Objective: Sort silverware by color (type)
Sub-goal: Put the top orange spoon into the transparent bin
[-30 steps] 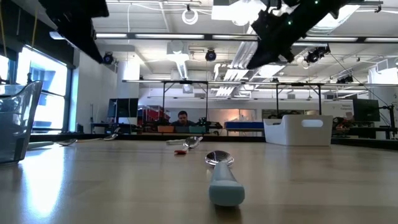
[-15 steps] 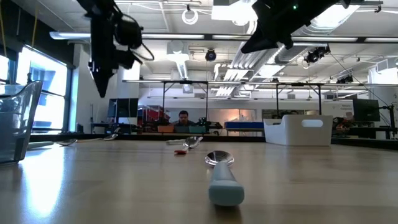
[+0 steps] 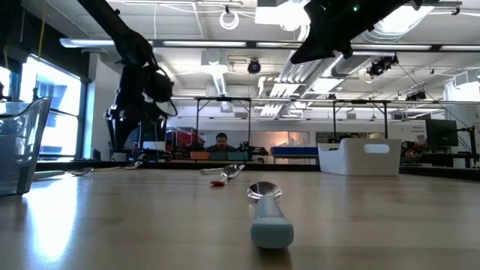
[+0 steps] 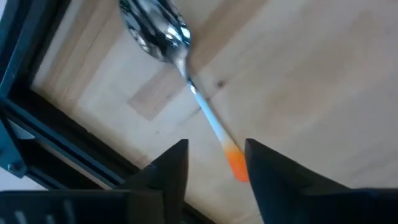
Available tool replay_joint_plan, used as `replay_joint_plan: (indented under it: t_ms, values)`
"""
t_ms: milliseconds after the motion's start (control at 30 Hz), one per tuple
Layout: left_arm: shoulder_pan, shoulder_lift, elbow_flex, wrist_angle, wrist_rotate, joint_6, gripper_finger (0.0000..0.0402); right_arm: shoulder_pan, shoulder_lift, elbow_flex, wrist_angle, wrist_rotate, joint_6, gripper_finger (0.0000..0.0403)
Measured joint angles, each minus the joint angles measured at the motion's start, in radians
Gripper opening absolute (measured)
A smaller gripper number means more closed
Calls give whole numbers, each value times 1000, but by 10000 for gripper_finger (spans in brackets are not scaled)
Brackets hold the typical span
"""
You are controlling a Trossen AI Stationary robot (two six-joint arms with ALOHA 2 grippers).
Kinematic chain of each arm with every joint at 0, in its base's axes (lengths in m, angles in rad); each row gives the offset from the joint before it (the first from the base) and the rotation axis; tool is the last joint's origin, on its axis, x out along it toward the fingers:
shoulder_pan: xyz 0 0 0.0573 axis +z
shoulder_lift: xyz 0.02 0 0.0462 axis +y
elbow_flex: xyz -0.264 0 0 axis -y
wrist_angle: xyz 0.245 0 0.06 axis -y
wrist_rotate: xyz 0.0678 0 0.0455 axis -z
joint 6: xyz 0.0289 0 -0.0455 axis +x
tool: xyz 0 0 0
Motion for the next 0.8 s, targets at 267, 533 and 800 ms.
replay_joint_plan:
  t_ms: [267,533,800]
  values:
    - [39,88,55,57,15,10,181,0,0,0,0,-1,-6,0]
    - [78,121,68,71,33,18,177,0,0,0,0,-2,-24,0]
    - [97,108,70,4,52,0,175,0,0,1,0,-2,-24,0]
